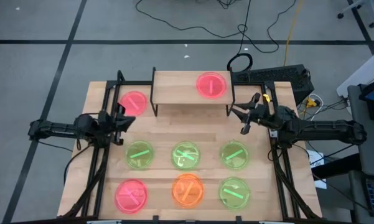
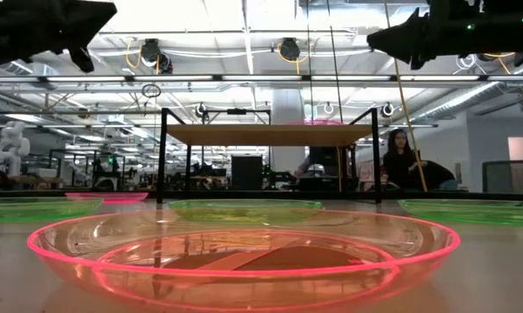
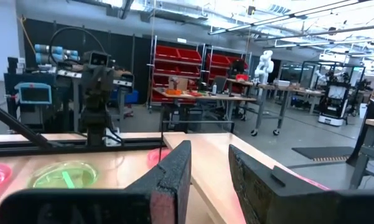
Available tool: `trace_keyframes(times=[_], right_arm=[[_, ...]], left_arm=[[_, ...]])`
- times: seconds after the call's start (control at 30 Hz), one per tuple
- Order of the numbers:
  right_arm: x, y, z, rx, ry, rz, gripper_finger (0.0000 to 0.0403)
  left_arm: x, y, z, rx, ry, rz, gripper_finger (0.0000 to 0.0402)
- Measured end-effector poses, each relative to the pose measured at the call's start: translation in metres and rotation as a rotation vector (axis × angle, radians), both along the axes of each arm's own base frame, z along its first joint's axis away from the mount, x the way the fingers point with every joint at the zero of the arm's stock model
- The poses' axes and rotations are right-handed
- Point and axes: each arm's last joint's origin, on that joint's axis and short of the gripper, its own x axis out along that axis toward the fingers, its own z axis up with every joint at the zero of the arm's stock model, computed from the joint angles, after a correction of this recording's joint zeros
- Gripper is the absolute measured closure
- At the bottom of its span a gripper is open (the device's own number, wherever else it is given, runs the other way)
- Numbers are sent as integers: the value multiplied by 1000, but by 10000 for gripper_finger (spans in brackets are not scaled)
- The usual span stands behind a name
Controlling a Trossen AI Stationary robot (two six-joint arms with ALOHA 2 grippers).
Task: Place and stack plates onto a shelf
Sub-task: Stack the top left green plate on top of the red plate on the shelf
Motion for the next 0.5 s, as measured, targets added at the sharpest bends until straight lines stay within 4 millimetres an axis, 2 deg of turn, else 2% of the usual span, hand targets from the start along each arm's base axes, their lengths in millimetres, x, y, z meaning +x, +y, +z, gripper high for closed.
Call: trace_keyframes(times=[0.1,0.33,0.5], right_arm=[[0,0,-1,-15,12,-2,312],[0,0,-1,-25,15,-4,312],[0,0,-1,-25,15,-4,312]], left_arm=[[2,2,6,-30,58,75,392],[17,5,23,-61,472,190,392],[34,4,32,-40,632,205,392]])
